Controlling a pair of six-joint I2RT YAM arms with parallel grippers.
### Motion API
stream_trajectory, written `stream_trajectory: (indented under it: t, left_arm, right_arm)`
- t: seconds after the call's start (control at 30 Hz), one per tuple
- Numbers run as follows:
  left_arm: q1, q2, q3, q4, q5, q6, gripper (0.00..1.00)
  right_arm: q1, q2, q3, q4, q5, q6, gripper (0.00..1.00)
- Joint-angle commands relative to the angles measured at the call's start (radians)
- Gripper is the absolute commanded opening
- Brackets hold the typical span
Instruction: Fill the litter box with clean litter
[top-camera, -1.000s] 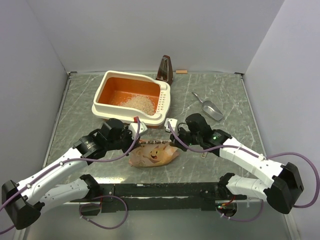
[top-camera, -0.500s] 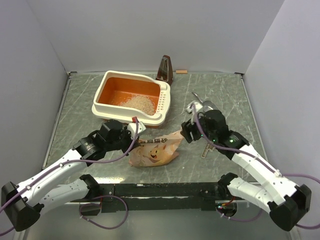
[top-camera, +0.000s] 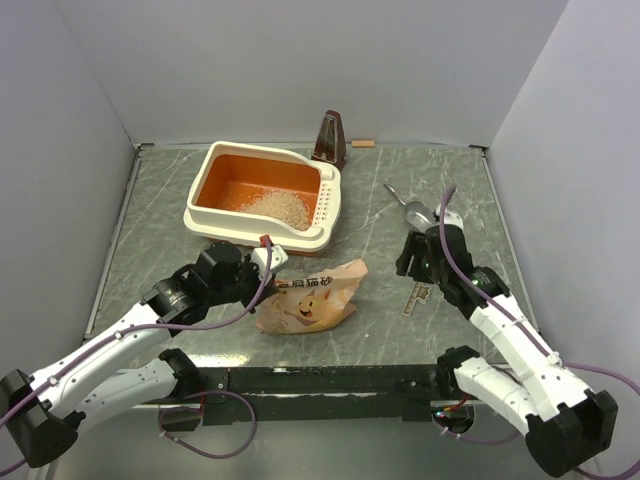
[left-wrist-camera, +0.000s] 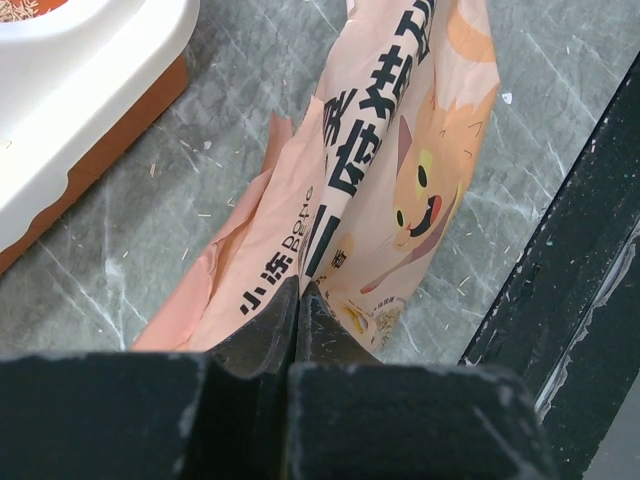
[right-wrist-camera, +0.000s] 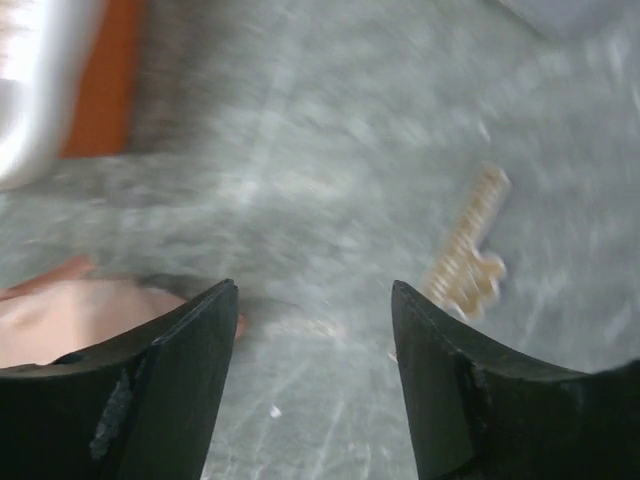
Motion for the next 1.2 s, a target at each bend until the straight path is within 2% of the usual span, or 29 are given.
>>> stream_trajectory:
  t: [0.0, 0.07, 0.17, 0.5, 0.6, 0.67, 0.83, 1.17]
  left_arm:
    - [0.0, -0.025, 0.011, 0.059, -0.036, -0.018, 0.01]
    - [-0.002, -0.023, 0.009, 0.059, -0.036, -0.018, 0.01]
    - [-0.002, -0.017, 0.011, 0.057, -0.041, -0.019, 0.01]
    - [-0.011, -0.025, 0.002, 0.069, -0.064, -0.019, 0.02]
    - [-0.011, -0.025, 0.0, 0.071, -0.057, -0.021, 0.03]
    - [-0.01, -0.026, 0.0, 0.071, -0.051, -0.021, 0.03]
    - [-0.011, -0.017, 0.002, 0.072, -0.053, -0.019, 0.03]
    - [-0.011, 0.006, 0.008, 0.068, -0.059, -0.019, 0.03]
  right_arm:
    - [-0.098, -0.029, -0.064, -0.081, 0.006, 0.187, 0.63]
    - [-0.132, -0.036, -0.113, -0.069, -0.003, 0.233, 0.6]
    - [-0.19, -0.033, -0.184, -0.037, -0.023, 0.287, 0.6]
    - [-0.304, 0.05, -0.27, 0.045, 0.012, 0.296, 0.61]
    - [-0.321, 0.075, -0.296, 0.095, -0.009, 0.292, 0.6]
    - [-0.335, 0.083, -0.31, 0.126, -0.026, 0.289, 0.55]
    - [-0.342, 0.049, -0.336, 0.186, -0.049, 0.267, 0.5]
    - [-0.346, 0.112, -0.331, 0.213, -0.046, 0.26, 0.49]
